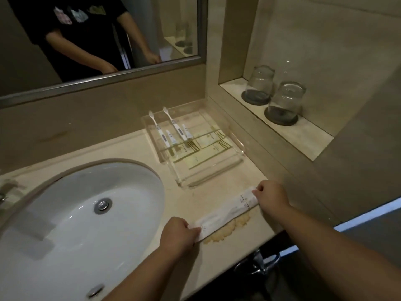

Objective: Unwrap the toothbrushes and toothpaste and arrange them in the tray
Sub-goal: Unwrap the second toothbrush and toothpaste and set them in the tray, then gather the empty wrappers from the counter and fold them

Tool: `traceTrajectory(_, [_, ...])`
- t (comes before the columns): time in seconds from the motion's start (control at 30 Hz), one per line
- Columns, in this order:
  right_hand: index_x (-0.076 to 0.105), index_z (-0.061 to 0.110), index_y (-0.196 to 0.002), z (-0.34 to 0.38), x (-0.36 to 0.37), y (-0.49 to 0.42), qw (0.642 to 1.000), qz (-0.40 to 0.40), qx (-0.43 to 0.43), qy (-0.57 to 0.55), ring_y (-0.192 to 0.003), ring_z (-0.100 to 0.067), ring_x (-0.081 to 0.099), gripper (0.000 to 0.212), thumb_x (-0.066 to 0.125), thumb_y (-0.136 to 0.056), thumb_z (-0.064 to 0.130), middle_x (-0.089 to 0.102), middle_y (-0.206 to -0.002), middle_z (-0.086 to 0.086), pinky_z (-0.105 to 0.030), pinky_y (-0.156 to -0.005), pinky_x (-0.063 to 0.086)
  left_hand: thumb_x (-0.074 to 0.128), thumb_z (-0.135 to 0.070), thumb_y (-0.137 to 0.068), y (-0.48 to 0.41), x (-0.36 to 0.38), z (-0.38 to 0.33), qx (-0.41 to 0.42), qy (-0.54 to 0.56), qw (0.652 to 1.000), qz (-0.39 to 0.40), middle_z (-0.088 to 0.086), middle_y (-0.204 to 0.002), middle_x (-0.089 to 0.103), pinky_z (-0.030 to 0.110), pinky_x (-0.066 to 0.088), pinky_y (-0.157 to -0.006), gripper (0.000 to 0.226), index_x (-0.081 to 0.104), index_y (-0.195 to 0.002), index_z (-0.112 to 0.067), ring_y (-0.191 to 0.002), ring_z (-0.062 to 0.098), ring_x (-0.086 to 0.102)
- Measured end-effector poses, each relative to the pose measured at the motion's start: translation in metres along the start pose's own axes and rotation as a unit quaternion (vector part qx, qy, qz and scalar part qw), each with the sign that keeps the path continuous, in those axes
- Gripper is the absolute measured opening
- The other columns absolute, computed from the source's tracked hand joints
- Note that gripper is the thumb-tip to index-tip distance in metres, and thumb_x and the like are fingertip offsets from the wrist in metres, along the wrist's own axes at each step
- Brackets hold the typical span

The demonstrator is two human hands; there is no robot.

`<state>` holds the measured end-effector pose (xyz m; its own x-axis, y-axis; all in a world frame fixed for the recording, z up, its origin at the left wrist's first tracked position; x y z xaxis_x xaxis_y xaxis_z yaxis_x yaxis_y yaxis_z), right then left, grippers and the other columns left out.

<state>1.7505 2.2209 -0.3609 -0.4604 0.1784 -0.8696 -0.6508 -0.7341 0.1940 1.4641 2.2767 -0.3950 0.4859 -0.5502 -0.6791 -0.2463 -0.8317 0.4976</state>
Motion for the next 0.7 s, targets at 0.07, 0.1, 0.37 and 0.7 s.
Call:
traceTrajectory(0.07, [0.062, 0.004, -0.08, -0.002, 0.004, 0.001, 1.0, -0.019, 0.002, -0.004, -0.078, -0.026, 0.057, 0.015, 0.057, -0.088, 0.016, 0.066, -0.086, -0.016, -0.026, -0.062, 0.035, 0.063, -0.041, -0.075, 0.0, -0.001, -0.007, 0.019, -0.075, 0.996, -0.034, 0.002, -0.049, 0.038, 0.028, 0.026, -0.045, 0.043, 0.043, -0.05, -0.013, -0.047, 0.018, 0.041])
traceTrajectory(0.1, [0.061, 0.004, -0.08, -0.002, 0.005, 0.001, 1.0, -0.028, 0.003, -0.003, -0.078, -0.026, 0.057, 0.015, 0.056, -0.088, 0.016, 0.065, -0.086, -0.016, -0.026, -0.061, 0.034, 0.063, -0.044, -0.075, 0.0, -0.002, -0.007, 0.02, -0.088, 0.995, -0.049, 0.0, -0.051, 0.041, 0.026, 0.024, -0.042, 0.043, 0.043, -0.052, -0.014, -0.048, 0.014, 0.041])
traceTrajectory(0.37, [0.058, 0.006, -0.11, 0.012, -0.006, 0.014, 0.997, -0.077, -0.003, 0.013, -0.085, -0.028, 0.058, 0.023, 0.057, -0.087, 0.011, 0.052, -0.114, -0.014, -0.032, -0.069, 0.05, 0.061, -0.05, -0.07, 0.004, -0.013, -0.007, 0.012, -0.094, 0.991, -0.091, -0.008, -0.068, 0.052, 0.025, 0.031, -0.046, 0.032, 0.048, -0.072, -0.021, -0.059, 0.005, 0.045])
traceTrajectory(0.7, [0.059, 0.005, -0.079, 0.069, 0.019, -0.026, 0.775, 0.103, 0.257, -0.568, -0.042, -0.01, 0.052, 0.009, 0.057, -0.088, 0.007, 0.057, -0.063, -0.006, -0.018, -0.036, 0.041, 0.053, -0.015, -0.093, -0.025, -0.027, -0.035, -0.18, 0.626, 0.755, 0.077, 0.016, -0.072, 0.058, 0.03, 0.051, -0.045, 0.017, 0.056, -0.087, 0.001, -0.053, 0.021, 0.059])
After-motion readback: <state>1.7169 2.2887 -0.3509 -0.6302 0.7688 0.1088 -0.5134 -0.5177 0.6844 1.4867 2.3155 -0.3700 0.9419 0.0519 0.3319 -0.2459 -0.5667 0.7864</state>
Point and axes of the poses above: each hand's wrist, its own y-axis away from the middle knuckle, its own x-axis out of the palm, z = x × y, the point moved 9 cm from there along -y, towards the middle knuckle
